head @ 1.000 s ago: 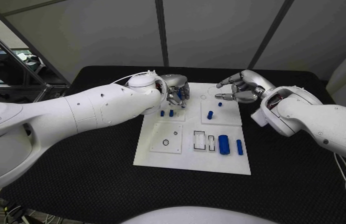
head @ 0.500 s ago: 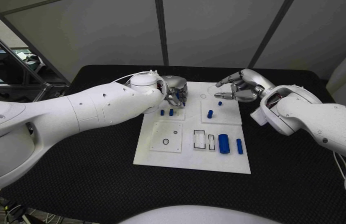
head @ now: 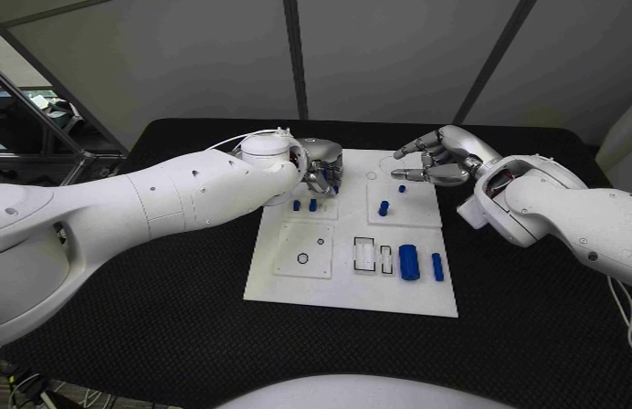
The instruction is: Assemble the parts on the task board
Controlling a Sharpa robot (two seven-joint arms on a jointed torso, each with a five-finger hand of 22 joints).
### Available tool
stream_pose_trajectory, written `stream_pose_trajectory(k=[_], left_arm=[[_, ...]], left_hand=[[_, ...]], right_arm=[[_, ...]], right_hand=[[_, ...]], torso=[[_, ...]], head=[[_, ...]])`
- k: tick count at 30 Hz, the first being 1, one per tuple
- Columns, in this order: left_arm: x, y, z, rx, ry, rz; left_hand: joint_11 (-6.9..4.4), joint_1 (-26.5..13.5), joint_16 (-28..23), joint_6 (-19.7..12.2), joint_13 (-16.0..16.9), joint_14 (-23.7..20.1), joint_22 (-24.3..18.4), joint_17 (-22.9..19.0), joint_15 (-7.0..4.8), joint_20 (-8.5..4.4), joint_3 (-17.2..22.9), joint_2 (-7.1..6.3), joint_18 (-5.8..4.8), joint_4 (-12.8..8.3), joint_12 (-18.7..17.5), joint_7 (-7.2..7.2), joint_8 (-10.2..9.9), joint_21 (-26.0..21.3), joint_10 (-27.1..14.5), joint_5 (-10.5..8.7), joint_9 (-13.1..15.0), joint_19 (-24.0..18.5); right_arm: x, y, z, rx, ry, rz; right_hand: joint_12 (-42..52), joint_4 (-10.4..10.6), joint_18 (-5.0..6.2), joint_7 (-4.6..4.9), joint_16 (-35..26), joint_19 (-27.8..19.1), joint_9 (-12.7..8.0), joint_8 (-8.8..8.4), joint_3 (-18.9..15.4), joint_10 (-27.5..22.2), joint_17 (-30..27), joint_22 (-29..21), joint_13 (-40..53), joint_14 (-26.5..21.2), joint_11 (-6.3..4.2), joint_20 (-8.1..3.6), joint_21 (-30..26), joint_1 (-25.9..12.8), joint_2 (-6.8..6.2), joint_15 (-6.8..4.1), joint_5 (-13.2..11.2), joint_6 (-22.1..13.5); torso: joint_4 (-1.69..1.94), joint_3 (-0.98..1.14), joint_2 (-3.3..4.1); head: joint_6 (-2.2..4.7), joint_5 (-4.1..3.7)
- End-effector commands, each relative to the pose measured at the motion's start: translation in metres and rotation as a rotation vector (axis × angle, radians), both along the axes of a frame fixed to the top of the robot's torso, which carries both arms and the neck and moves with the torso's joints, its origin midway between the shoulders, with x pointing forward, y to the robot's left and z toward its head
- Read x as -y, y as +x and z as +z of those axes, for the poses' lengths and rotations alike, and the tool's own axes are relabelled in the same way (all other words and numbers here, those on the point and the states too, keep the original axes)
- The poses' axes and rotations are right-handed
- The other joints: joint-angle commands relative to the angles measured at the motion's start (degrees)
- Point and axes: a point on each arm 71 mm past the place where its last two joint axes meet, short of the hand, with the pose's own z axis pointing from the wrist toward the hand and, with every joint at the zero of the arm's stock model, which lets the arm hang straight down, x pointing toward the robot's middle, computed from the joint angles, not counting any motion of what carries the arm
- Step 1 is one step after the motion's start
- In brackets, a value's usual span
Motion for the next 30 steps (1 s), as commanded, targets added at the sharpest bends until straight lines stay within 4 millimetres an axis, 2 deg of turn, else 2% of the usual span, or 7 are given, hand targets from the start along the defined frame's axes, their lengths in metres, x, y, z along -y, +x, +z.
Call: stream_pose_trajectory(k=[1,8,15,23,30], left_arm=[[0.001,-0.001,-0.005,-0.018,0.018,-0.01],[0.004,-0.001,-0.007,-0.029,0.021,-0.021],[0.003,-0.001,-0.006,-0.004,-0.002,-0.025],[-0.005,-0.004,-0.001,0.043,-0.055,-0.017],[-0.011,-0.006,0.015,0.074,-0.122,-0.005]], left_hand=[[0.01,-0.1,0.3,0.7,-0.3,1.3,0.3,0.2,-0.03,-0.09,0.4,0.76,-4.09,-0.1,0.4,0.02,0.2,0.6,0.4,-0.16,-0.2,0.4],[0.03,0.0,1.1,1.0,-1.2,1.5,1.6,0.5,-0.01,-0.11,1.2,2.18,-4.3,-0.3,0.5,0.16,0.1,1.8,0.8,-0.2,-0.9,0.9],[-0.29,0.6,1.6,2.8,-1.8,1.7,3.1,0.3,-0.23,-0.22,1.9,3.09,-4.54,-1.5,1.2,0.03,0.7,3.4,2.5,0.07,-1.2,1.6],[-0.29,-0.1,1.6,3.4,-2.3,1.7,3.9,0.0,-0.23,-0.28,1.7,2.79,-4.69,-1.8,1.1,0.13,0.6,4.2,3.0,0.06,-1.5,2.0],[-0.26,-0.8,1.6,3.6,-2.6,1.7,4.3,-0.3,-0.23,-0.27,1.4,2.62,-4.79,-1.6,1.0,0.16,0.5,4.6,3.2,-0.1,-1.7,2.3]], right_arm=[[-0.002,0.0,0.002,0.006,0.0,0.013],[-0.003,0.0,0.001,0.005,0.001,0.015],[-0.002,0.0,0.001,0.005,0.001,0.015],[-0.001,0.0,0.001,0.006,0.0,0.012],[0.0,0.001,0.001,0.007,-0.002,0.007]], right_hand=[[-0.1,0.4,0.46,-0.03,-0.1,-0.2,0.1,-0.19,0.1,0.0,0.1,2.5,0.1,1.6,-0.24,-0.06,-0.3,0.0,0.33,-0.49,0.0,0.5],[0.0,0.4,0.44,-0.04,-0.1,-0.2,0.1,-0.17,0.1,0.0,0.2,2.5,0.2,1.7,-0.25,-0.06,-0.2,0.1,0.43,-0.5,0.0,0.5],[0.1,0.4,0.43,-0.05,0.0,-0.1,0.1,-0.16,0.2,0.1,0.2,2.6,0.3,1.7,-0.25,-0.06,-0.2,0.1,0.46,-0.5,0.1,0.5],[0.1,0.4,0.43,-0.05,0.0,-0.1,0.1,-0.16,0.2,0.1,0.2,2.6,0.3,1.7,-0.25,-0.06,-0.2,0.1,0.46,-0.5,0.1,0.5],[0.1,0.4,0.43,-0.05,0.0,-0.1,0.1,-0.16,0.2,0.1,0.2,2.6,0.3,1.7,-0.25,-0.06,-0.2,0.1,0.46,-0.5,0.1,0.5]], torso=[[-0.04,0.0,-0.02],[-0.02,0.01,-0.01],[0.01,0.01,-0.04],[0.12,-0.03,-0.1],[0.14,-0.03,-0.1]], head=[[0.02,-0.04],[0.06,-0.12],[0.12,-0.22],[0.44,-0.29],[0.64,-0.08]])
